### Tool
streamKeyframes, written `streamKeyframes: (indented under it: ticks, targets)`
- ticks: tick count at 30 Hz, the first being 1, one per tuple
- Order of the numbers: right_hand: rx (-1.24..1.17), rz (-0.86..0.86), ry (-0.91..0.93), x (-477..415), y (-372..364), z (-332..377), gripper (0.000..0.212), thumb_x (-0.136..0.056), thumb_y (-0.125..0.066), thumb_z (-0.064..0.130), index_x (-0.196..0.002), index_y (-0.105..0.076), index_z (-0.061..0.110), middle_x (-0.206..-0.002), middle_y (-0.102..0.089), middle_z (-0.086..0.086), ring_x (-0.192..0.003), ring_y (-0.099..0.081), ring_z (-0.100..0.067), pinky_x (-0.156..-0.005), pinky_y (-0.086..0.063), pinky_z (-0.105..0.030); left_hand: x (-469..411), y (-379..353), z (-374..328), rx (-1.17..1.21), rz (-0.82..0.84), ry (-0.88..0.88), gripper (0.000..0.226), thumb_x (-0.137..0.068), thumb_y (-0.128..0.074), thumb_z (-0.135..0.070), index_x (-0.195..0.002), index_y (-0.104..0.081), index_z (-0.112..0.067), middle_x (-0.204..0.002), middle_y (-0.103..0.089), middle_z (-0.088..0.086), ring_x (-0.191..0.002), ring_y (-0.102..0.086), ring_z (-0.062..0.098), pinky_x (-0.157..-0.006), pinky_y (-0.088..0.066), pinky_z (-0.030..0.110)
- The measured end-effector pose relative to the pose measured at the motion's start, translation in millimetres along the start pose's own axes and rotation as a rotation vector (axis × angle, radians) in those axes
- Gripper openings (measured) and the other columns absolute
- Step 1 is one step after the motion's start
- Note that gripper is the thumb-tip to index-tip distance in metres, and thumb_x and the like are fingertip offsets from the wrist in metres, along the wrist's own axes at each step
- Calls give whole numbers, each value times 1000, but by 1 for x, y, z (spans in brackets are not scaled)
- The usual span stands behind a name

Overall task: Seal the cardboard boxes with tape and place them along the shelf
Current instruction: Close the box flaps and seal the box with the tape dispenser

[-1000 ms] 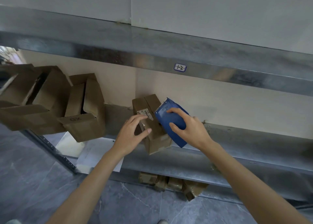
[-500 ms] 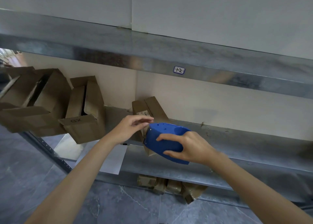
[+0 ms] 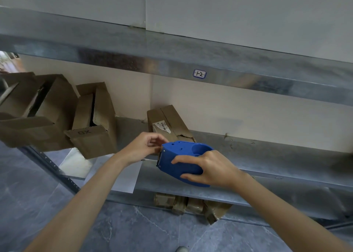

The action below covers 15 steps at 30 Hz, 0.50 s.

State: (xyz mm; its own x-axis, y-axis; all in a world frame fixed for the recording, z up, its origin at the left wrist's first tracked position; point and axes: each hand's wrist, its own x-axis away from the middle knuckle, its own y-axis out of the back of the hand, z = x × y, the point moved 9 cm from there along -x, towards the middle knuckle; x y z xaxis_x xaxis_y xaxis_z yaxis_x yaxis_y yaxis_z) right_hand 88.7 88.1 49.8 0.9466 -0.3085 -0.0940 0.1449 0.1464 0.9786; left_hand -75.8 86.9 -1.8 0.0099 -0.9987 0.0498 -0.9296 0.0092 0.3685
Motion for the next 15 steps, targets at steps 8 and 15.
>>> streamKeyframes:
  ticks: [8,15]
  targets:
    - [32,30,-20,2,-4,0,43,-94,-37,56,-136,-40,48,-65,-60,-1,-51,-46,-17,-57,-48,-36,1,-3,-3,-30,-83,-54,22,-91,-61,4,-90,-64,-17,-94,-68,-3,-90,-66,5,-78,-53,18]
    - [15,0,-22,-2,7,1,38,-91,-56,48,-129,-50,47,-49,-30,6,-40,-28,-9,-46,-37,-25,12,-2,2,-51,-197,-90,34,-88,-51,19,-93,-62,-13,-96,-66,4,-92,-66,14,-83,-57,29]
